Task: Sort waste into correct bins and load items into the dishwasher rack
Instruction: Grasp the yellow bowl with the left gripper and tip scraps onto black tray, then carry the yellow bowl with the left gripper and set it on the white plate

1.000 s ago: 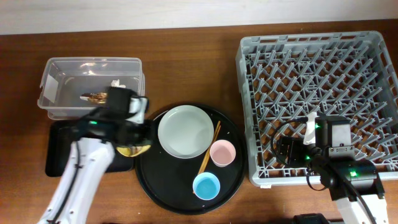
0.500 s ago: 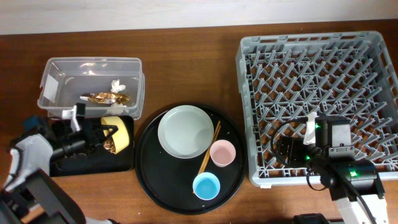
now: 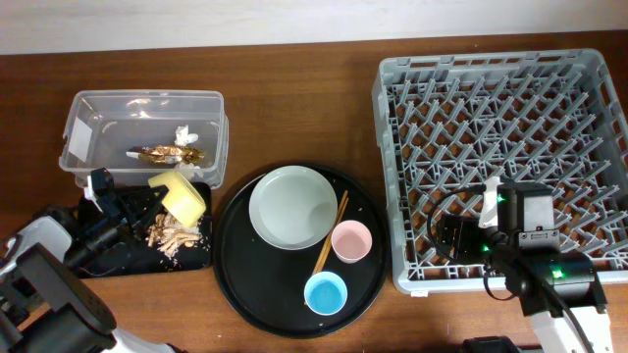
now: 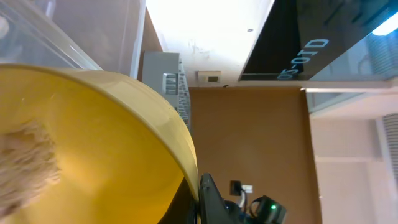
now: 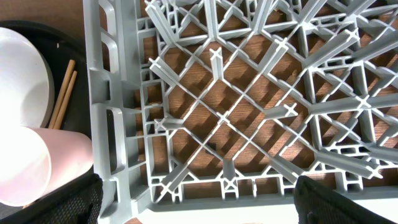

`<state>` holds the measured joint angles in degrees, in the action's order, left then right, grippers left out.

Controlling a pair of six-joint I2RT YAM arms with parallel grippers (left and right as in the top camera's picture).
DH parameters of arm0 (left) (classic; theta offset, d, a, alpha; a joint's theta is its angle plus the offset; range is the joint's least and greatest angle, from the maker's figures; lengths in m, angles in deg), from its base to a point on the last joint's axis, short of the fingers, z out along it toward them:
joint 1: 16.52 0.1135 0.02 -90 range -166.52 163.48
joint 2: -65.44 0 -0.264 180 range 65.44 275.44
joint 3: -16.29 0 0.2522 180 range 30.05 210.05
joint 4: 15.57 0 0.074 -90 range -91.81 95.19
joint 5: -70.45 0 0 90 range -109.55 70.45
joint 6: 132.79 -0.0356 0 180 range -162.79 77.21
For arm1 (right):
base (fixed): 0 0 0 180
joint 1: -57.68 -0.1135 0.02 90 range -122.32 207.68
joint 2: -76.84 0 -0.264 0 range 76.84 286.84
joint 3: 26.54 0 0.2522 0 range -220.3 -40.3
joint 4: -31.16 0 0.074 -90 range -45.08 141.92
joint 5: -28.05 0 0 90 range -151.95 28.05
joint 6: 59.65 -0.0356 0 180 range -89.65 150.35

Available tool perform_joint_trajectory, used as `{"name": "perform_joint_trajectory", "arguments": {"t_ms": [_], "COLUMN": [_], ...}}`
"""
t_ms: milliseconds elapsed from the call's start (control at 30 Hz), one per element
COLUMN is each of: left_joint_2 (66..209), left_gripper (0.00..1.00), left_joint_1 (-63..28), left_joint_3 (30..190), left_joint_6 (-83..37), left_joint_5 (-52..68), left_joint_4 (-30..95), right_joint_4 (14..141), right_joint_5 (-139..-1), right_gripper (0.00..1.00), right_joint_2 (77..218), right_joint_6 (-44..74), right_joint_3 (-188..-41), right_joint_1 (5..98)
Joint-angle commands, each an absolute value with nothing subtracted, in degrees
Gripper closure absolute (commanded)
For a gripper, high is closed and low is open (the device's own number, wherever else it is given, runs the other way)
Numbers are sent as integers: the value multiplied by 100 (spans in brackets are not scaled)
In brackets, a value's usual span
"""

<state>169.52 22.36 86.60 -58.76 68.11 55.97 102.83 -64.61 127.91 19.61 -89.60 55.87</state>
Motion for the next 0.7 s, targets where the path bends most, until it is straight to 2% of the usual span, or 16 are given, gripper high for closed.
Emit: {"name": "perform_joint_trajectory", "arguments": {"t_ms": [0, 667], "left_joint_2": [16980, 16978], "left_gripper": [100, 100], "left_joint_1": [2266, 2258], "left_joint_3": [8638, 8638], "left_joint_6": [-5738, -5745], "left_joint_5": [7064, 7064], "left_joint_4": [5678, 5833], "right_joint_4": [10279, 10281], "right_joint_5": [-6474, -6474], "right_gripper": [1, 1], "right_joint_2": [12784, 12784], "right_joint_6": [1930, 1933], "right_joint_3": [-9062, -9062], "right_joint_1": [5625, 5625]}}
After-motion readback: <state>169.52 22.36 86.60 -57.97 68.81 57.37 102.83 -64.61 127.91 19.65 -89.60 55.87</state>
